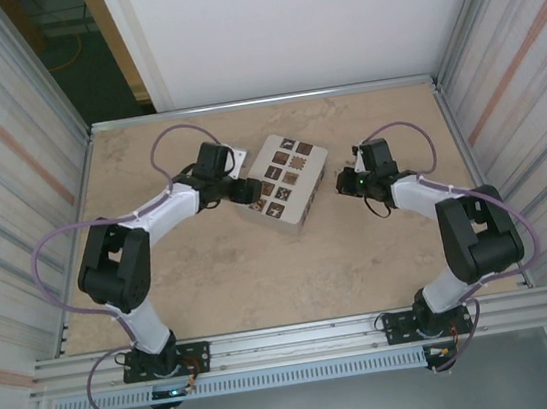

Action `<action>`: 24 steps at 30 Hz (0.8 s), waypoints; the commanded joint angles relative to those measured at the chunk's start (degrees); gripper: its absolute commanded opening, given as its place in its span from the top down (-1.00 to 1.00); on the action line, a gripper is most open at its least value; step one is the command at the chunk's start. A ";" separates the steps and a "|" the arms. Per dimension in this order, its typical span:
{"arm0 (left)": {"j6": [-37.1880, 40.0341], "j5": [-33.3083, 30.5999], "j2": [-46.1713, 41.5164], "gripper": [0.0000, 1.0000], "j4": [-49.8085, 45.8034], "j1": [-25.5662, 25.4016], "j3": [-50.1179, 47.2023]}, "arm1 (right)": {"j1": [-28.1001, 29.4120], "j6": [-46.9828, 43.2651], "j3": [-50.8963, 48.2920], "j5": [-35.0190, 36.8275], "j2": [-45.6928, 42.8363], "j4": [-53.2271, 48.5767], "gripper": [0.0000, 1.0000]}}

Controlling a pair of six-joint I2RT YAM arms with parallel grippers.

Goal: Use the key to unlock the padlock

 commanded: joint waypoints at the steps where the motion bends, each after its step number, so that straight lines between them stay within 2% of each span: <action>1: 1.38 -1.41 2.10 -0.47 -8.63 3.13 0.25 | -0.23 -3.87 -0.82 -0.36 -4.91 -4.83 1.00; 6: 2.28 0.54 2.53 -0.48 -9.94 4.44 3.53 | -0.05 -5.58 -2.98 -4.20 -10.87 -10.33 1.00; 12: 1.13 6.22 -0.98 -0.52 -8.83 4.78 5.23 | 0.89 -6.60 -5.86 -11.40 -17.95 -16.59 1.00; 18: -1.22 10.25 -6.93 -0.56 -7.05 5.79 5.16 | 6.31 -6.77 -8.72 -10.85 -24.10 -20.95 1.00; 24: -3.83 10.96 -17.15 -0.57 -4.82 6.77 1.05 | 11.98 -4.22 -12.16 -13.47 -25.34 -20.51 1.00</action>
